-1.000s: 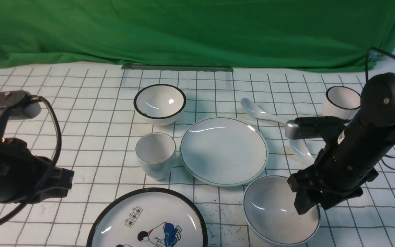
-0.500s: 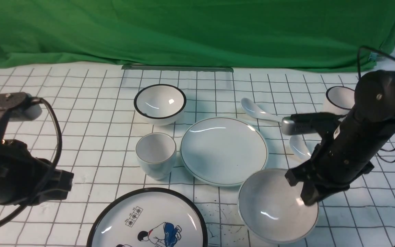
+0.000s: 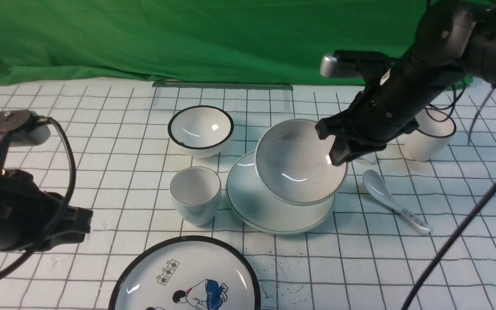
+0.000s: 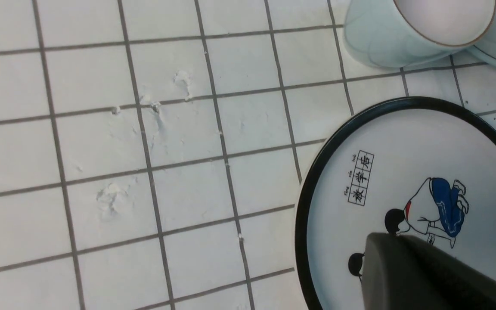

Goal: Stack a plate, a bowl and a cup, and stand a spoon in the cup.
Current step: Use the right arm to put the blue rice bowl into the blue large plate in the middle, then use the left arm to grab a blue teacup

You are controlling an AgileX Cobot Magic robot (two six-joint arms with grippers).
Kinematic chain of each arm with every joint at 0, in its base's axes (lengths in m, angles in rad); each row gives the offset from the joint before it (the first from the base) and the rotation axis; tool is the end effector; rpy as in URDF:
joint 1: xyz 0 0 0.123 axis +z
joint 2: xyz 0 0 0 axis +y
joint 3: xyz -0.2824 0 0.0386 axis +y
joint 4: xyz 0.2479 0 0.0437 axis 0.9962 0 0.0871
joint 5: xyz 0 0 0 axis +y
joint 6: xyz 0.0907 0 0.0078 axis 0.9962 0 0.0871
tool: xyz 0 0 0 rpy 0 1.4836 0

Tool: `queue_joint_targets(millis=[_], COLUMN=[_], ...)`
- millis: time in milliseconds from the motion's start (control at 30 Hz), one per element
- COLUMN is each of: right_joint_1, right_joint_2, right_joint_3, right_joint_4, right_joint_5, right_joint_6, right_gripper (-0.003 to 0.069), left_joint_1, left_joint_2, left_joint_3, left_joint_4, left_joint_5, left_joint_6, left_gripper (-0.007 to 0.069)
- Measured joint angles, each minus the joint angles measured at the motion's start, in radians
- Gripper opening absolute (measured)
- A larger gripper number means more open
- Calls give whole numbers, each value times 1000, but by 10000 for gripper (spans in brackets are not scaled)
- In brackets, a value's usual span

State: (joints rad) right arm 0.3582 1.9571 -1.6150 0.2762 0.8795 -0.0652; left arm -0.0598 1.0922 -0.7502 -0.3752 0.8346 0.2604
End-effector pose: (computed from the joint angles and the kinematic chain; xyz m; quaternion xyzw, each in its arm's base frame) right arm 0.3954 0.1685 0.2481 -0.1419 0.9586 0.1525 0.1942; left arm 0.1938 -0.0364 0.2733 0.0646 0.9561 -0.1398 0.2494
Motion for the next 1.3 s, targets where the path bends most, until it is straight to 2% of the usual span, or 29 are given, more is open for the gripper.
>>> queue_joint_targets(millis=[333, 433, 500, 567, 600, 767, 833, 933, 967, 1000, 1033, 1067, 1100, 1133, 1167, 1300], right_joint_1=[6, 6, 6, 6, 6, 6, 6, 6, 6, 3, 3, 0, -6, -6, -9, -9], right_joint_2=[199, 207, 209, 209, 209, 202, 165, 89, 82, 14, 7, -52, -94, -100, -149, -228], right_joint_3=[-130, -133, -135, -139, -155, -239, -310, -347, -349, -356, -356, -355, -350, -349, -334, -280], right_joint_4=[17, 32, 34, 34, 34, 5, -60, -149, -163, -223, -227, -253, -259, -261, -268, -276], right_joint_5=[30, 22, 10, 10, 24, 114, 197, 257, 260, 285, 285, 286, 286, 286, 286, 286], right_joint_6=[-4, -4, -4, -4, -4, -25, -41, -53, -55, -55, -55, -52, -52, -52, -52, -52], right_gripper=[76, 97, 149, 235, 311, 464, 442, 316, 304, 183, 183, 106, 64, 59, 35, 38], left_joint_1=[0, 0, 0, -9, -24, -102, -158, -200, -202, -220, -222, -231, -235, -235, -237, -237], left_joint_2=[0, 0, 5, 23, 45, 168, 277, 387, 394, 453, 459, 507, 541, 546, 590, 674], left_joint_3=[0, 0, -9, -44, -75, -189, -293, -411, -419, -491, -499, -546, -586, -586, -618, -654], left_joint_4=[0, -14, -47, -64, -60, -7, 56, 112, 121, 154, 162, 191, 208, 209, 220, 229], left_joint_5=[10, -16, -43, -52, -54, -21, 60, 144, 148, 167, 168, 170, 170, 170, 168, 130], left_joint_6=[0, -14, -23, -25, -30, -84, -118, -182, -187, -223, -227, -239, -244, -244, -246, -250], left_gripper=[4, 4, 4, 4, 4, 4, 4, 4, 4, 12, 15, 34, 59, 64, 115, 262])
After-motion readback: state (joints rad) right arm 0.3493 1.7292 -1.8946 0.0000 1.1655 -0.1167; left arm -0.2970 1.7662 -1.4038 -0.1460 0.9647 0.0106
